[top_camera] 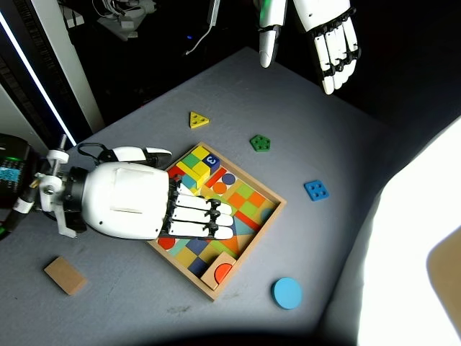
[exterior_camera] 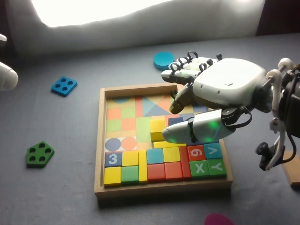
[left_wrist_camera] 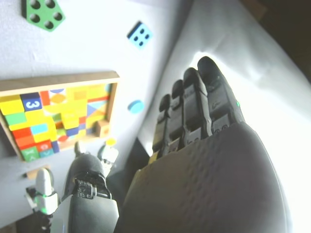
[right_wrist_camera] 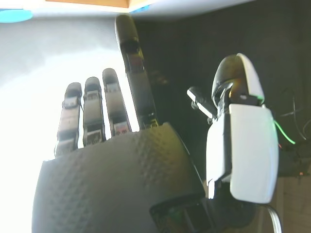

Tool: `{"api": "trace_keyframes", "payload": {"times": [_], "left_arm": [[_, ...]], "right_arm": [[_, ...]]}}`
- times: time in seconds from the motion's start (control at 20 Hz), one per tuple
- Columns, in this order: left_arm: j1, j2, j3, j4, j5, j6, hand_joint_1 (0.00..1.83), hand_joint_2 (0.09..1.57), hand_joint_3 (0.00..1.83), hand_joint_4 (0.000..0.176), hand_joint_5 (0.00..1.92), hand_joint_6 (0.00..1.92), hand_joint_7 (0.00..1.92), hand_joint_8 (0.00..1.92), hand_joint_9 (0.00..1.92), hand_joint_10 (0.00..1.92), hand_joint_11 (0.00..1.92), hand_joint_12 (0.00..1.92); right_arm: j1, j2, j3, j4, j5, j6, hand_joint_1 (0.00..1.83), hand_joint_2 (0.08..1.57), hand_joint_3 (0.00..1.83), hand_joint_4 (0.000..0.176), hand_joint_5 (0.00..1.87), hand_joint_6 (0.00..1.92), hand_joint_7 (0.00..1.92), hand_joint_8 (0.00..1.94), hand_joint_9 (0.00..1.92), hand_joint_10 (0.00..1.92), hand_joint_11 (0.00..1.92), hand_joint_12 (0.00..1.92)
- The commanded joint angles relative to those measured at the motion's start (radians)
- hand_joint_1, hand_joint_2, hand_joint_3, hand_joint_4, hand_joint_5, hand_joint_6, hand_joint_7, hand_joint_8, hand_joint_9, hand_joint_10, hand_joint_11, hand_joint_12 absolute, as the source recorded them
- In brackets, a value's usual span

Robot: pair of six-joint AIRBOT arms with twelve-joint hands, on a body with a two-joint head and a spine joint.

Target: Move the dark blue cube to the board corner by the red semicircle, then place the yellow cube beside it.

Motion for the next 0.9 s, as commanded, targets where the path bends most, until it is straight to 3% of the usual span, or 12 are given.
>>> {"api": "trace_keyframes", "payload": {"times": [0.0,0.15,0.35,0.65,0.75,0.85], "left_arm": [[-0.009,0.001,0.0,0.039,-0.076,0.003,0.0,1.15,0.0,0.002,0.09,0.0,0.13,0.0,0.12,0.0,0.0,0.38],[-0.009,0.001,0.0,0.038,-0.076,0.002,0.0,1.15,0.0,0.009,0.09,0.0,0.14,0.0,0.14,0.01,0.0,0.44],[-0.009,0.001,0.0,0.038,-0.076,0.002,0.0,1.15,0.0,0.0,0.11,0.0,0.15,0.0,0.15,0.01,0.0,0.52],[-0.009,0.001,0.0,0.039,-0.076,0.003,0.0,1.15,0.0,0.01,0.08,0.0,0.13,0.0,0.13,0.0,0.0,0.46],[-0.009,0.001,0.001,0.039,-0.076,0.003,0.0,1.16,0.0,0.005,0.07,0.0,0.11,0.0,0.11,0.0,0.0,0.38],[-0.009,0.001,0.001,0.039,-0.076,0.003,0.0,1.16,0.0,0.003,0.08,0.0,0.12,0.0,0.12,0.0,0.0,0.43]], "right_arm": [[0.002,0.0,0.002,-0.005,0.105,-0.001,0.0,1.06,0.0,0.0,0.8,0.05,0.11,0.01,0.0,0.0,0.0,0.0],[-0.01,-0.005,0.004,-0.005,0.127,-0.013,0.0,1.08,0.01,0.0,0.81,0.06,0.09,0.01,0.0,0.0,0.0,0.0],[-0.015,-0.015,0.009,-0.005,0.145,-0.013,0.0,1.08,0.0,0.0,0.8,0.05,0.12,0.01,0.0,0.0,0.0,0.0],[-0.029,-0.045,0.039,-0.004,0.134,-0.013,0.0,1.08,0.0,0.0,0.8,0.04,0.11,0.01,0.0,0.0,0.0,0.0],[-0.028,-0.047,0.039,-0.004,0.133,-0.013,0.0,1.07,0.0,0.0,0.81,0.04,0.12,0.01,0.0,0.0,0.0,0.0],[-0.028,-0.049,0.039,-0.004,0.131,-0.013,0.0,1.08,0.0,0.0,0.81,0.04,0.11,0.0,0.0,0.0,0.0,0.0]]}}
